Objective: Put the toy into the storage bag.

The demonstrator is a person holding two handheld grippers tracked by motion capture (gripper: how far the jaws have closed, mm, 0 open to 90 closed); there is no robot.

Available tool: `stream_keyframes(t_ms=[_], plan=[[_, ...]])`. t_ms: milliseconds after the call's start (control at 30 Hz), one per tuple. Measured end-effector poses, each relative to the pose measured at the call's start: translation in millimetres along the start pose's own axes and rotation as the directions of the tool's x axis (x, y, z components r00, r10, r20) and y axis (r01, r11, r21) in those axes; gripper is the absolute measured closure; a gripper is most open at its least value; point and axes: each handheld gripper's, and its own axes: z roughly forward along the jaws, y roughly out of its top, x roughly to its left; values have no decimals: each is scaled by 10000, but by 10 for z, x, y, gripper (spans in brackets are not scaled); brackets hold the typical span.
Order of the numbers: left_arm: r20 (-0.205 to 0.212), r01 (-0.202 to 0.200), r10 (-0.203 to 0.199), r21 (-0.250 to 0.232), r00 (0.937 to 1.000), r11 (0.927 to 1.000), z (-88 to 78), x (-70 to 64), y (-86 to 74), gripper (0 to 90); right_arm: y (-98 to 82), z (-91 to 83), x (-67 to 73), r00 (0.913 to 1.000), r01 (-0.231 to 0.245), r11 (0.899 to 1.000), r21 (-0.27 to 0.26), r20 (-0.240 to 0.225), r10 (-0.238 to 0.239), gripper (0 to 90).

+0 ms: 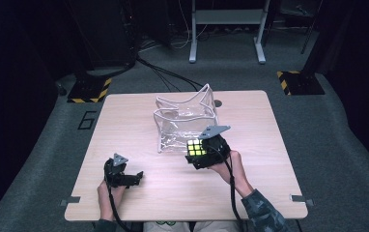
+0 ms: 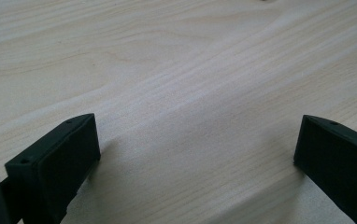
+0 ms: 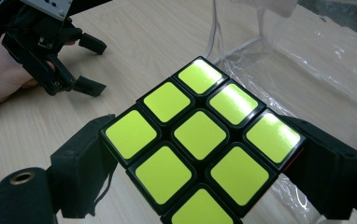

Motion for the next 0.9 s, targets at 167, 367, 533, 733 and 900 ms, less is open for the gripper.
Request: stream_keyframes(t_ms=[167, 367, 533, 733, 900], plan=[[1, 11, -11, -3, 10000, 10000, 0, 0, 0, 1, 64, -36, -25, 9997, 224, 9997, -82, 17, -223, 144], [-7, -5, 5, -22, 10000, 10000, 2, 2, 0, 1, 146, -64, -43, 9997, 240, 9997, -107, -29, -240, 144], [-15, -30, 30, 0, 10000, 10000, 1, 4, 0, 1, 216, -92, -64, 9995, 314, 9993, -201, -27, -314, 143], [-17, -23, 23, -4, 10000, 10000, 1, 4, 0, 1, 284, -128, -91, 9996, 249, 9995, -179, -143, -251, 144], [-17, -19, 19, -2, 10000, 10000, 1, 4, 0, 1, 342, -151, -104, 9991, 406, 9989, -215, -88, -407, 144]])
